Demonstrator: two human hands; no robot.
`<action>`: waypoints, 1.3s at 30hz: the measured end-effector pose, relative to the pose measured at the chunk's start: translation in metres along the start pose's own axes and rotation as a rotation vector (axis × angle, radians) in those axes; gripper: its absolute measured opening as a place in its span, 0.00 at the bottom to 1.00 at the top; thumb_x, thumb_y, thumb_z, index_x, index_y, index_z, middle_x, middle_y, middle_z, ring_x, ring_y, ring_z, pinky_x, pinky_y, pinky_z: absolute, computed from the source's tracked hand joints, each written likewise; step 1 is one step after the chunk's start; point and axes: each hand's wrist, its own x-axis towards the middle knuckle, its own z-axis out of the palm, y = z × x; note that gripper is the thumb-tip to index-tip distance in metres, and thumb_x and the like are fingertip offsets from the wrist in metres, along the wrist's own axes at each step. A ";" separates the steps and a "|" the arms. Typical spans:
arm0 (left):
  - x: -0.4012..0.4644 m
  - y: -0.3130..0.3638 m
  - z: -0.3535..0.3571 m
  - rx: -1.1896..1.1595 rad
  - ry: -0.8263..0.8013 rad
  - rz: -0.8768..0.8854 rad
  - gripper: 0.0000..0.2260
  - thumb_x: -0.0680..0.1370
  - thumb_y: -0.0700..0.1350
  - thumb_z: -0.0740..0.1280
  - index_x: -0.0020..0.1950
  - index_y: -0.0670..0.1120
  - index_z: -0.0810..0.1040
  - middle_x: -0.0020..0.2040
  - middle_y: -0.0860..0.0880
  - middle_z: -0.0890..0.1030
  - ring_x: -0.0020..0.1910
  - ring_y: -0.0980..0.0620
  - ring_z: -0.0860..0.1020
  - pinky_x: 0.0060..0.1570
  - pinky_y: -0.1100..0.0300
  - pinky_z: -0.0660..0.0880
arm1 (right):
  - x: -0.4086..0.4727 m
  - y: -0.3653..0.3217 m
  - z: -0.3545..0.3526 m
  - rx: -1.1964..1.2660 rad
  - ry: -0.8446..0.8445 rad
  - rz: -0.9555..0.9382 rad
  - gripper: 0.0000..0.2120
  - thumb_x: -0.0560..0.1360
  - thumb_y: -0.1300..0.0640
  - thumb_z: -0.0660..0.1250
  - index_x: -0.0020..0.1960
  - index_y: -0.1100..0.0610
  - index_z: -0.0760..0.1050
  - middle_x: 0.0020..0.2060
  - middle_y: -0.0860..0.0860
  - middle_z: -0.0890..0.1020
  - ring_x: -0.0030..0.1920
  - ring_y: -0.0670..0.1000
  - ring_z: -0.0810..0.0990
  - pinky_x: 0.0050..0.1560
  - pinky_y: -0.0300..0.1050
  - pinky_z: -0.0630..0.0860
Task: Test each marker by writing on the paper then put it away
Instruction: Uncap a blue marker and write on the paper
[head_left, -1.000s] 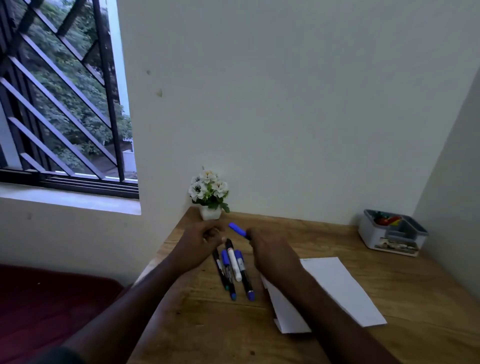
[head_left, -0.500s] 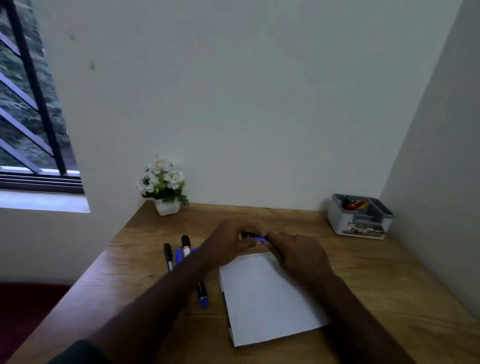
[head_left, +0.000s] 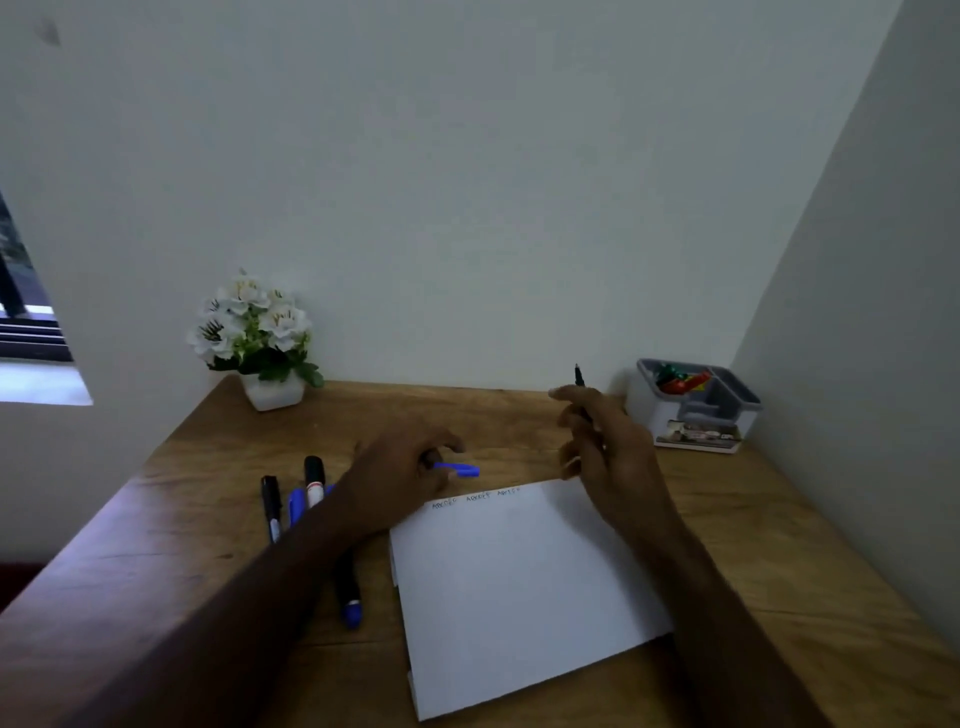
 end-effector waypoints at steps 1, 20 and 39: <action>0.000 0.000 0.002 0.019 -0.034 -0.011 0.13 0.70 0.57 0.67 0.54 0.60 0.78 0.42 0.62 0.77 0.45 0.63 0.74 0.53 0.54 0.69 | 0.000 -0.004 0.003 0.194 0.011 0.105 0.19 0.77 0.68 0.57 0.52 0.50 0.81 0.45 0.45 0.82 0.37 0.56 0.83 0.40 0.52 0.82; -0.006 0.021 -0.001 0.194 -0.589 0.058 0.24 0.75 0.66 0.61 0.71 0.69 0.62 0.79 0.55 0.56 0.77 0.54 0.51 0.72 0.39 0.43 | -0.022 0.005 0.019 0.064 -0.072 0.246 0.03 0.74 0.64 0.69 0.45 0.57 0.79 0.42 0.50 0.83 0.46 0.46 0.82 0.47 0.40 0.78; -0.007 0.021 -0.001 0.272 -0.665 0.049 0.30 0.71 0.71 0.61 0.72 0.70 0.58 0.80 0.56 0.50 0.78 0.53 0.46 0.72 0.38 0.39 | -0.019 0.005 0.027 0.044 -0.029 0.449 0.15 0.69 0.69 0.67 0.30 0.57 0.65 0.26 0.51 0.70 0.27 0.45 0.67 0.28 0.35 0.66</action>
